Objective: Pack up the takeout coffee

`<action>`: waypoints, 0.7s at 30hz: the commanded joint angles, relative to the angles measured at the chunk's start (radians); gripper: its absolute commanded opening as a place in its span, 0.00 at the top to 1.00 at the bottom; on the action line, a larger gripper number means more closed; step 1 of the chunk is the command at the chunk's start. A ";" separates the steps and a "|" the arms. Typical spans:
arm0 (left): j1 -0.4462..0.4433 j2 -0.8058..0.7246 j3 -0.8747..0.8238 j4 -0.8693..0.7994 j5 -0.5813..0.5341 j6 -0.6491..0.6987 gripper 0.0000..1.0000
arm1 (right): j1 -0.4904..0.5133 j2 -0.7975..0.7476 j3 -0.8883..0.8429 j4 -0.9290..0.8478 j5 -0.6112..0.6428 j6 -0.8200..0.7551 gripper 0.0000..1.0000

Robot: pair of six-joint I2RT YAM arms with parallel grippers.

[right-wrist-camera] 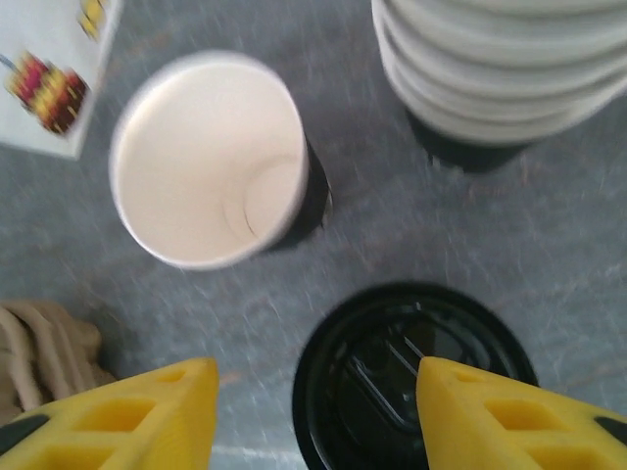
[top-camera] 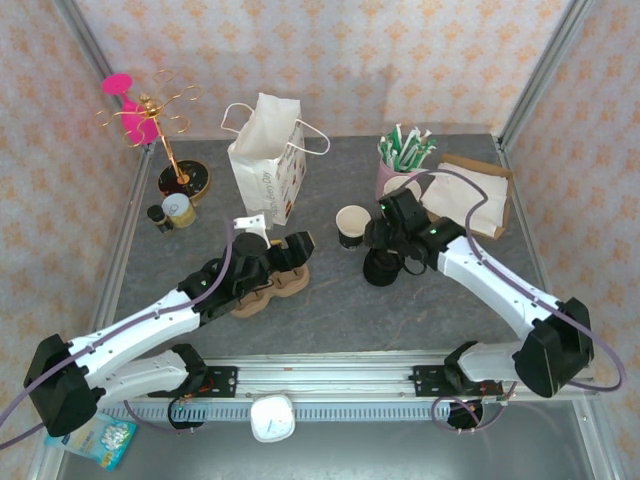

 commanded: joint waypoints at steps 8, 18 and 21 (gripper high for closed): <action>-0.003 -0.010 -0.018 0.033 0.014 0.006 0.10 | 0.018 0.094 -0.020 -0.001 -0.051 -0.039 0.59; -0.004 -0.001 -0.023 0.028 0.003 0.009 0.09 | 0.020 0.141 -0.022 0.004 -0.065 -0.045 0.64; -0.003 0.005 -0.021 0.026 0.005 0.011 0.09 | 0.021 0.154 -0.022 0.001 -0.043 -0.040 0.68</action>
